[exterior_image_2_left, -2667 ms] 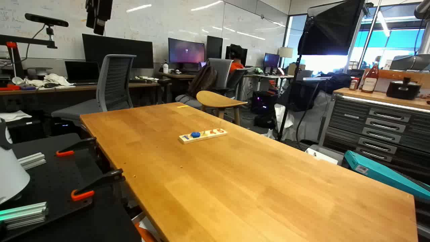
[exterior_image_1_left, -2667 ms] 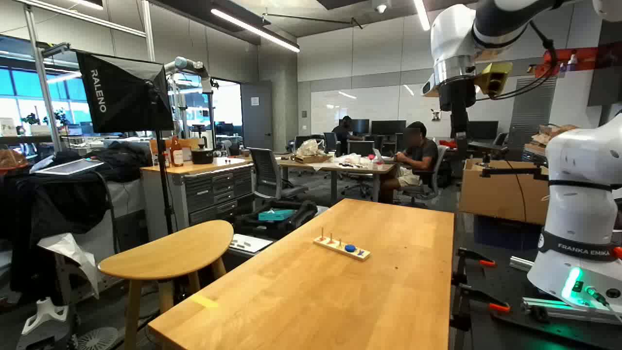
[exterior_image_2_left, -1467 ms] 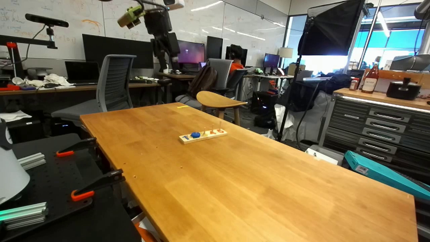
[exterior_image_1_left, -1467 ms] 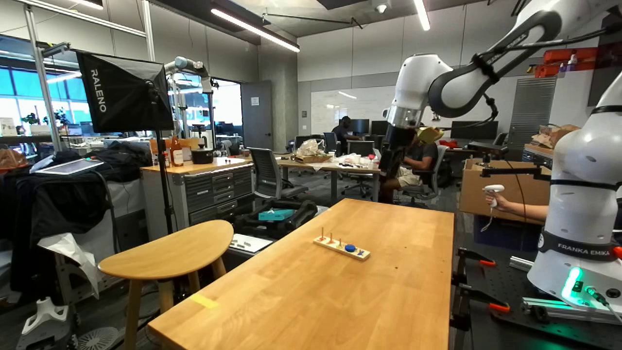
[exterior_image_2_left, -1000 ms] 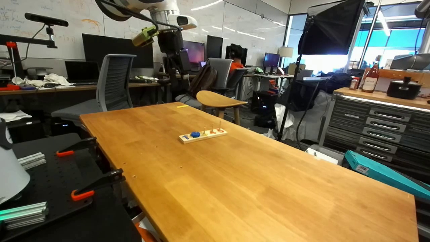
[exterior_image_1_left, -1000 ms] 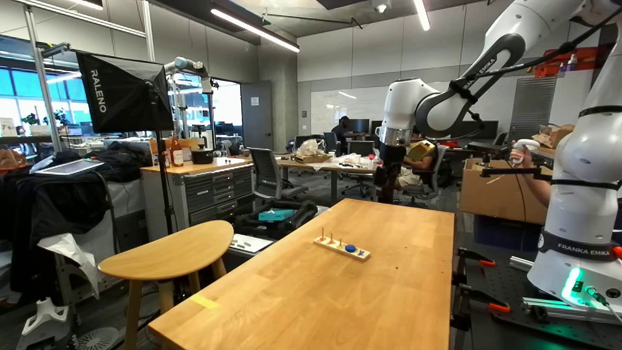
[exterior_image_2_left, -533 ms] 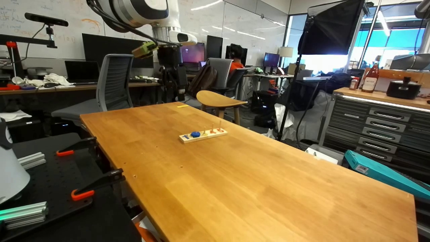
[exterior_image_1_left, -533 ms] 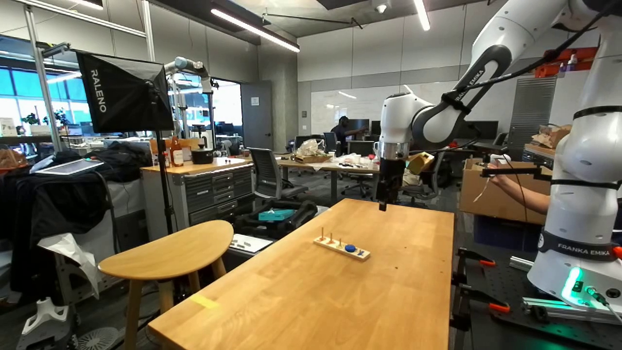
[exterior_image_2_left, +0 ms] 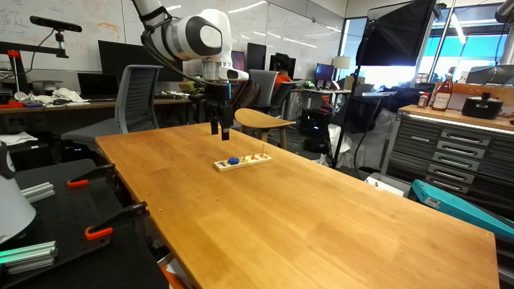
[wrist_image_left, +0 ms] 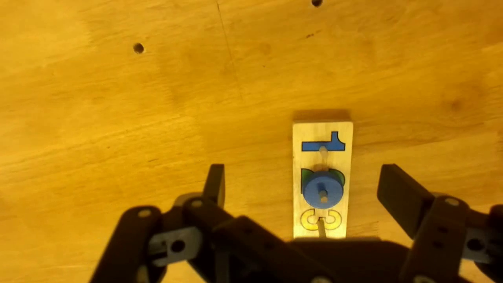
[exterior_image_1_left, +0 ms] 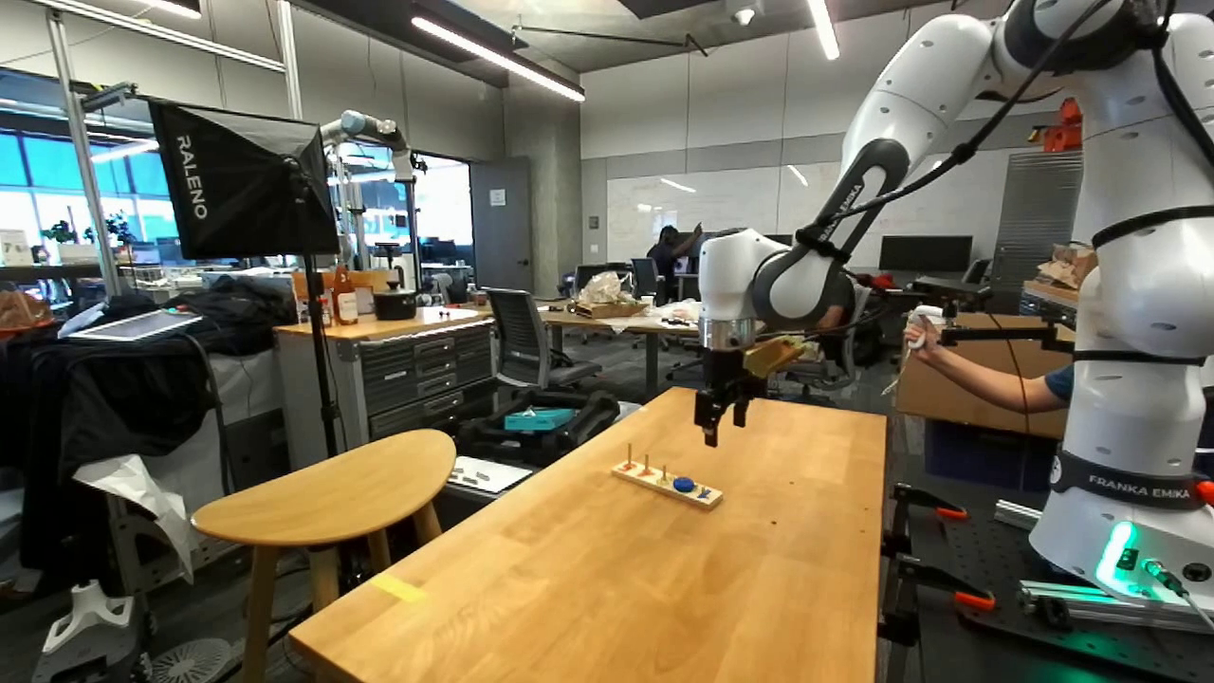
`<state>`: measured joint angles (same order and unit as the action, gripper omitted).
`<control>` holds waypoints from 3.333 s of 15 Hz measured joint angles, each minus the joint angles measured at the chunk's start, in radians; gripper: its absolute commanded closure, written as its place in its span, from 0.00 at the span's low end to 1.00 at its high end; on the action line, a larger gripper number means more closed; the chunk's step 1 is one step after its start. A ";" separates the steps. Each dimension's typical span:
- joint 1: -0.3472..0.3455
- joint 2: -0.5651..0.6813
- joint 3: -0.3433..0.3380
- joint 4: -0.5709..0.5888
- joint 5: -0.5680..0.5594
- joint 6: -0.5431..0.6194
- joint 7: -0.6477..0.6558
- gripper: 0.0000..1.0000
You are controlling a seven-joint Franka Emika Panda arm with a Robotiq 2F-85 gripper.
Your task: Remove the disc from the wooden rack and put it on the table
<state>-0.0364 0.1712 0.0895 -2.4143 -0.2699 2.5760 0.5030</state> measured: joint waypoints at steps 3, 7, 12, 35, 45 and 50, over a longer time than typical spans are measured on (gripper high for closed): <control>0.068 0.107 -0.058 0.098 -0.002 0.015 0.044 0.00; 0.147 0.231 -0.132 0.200 -0.002 0.057 0.098 0.00; 0.224 0.337 -0.200 0.262 -0.002 0.111 0.149 0.00; 0.249 0.394 -0.216 0.289 0.183 0.124 0.135 0.26; 0.230 0.388 -0.209 0.290 0.234 0.127 0.101 0.75; 0.227 0.385 -0.209 0.289 0.239 0.123 0.093 0.10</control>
<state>0.1905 0.5567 -0.1196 -2.1258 -0.0307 2.6990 0.5958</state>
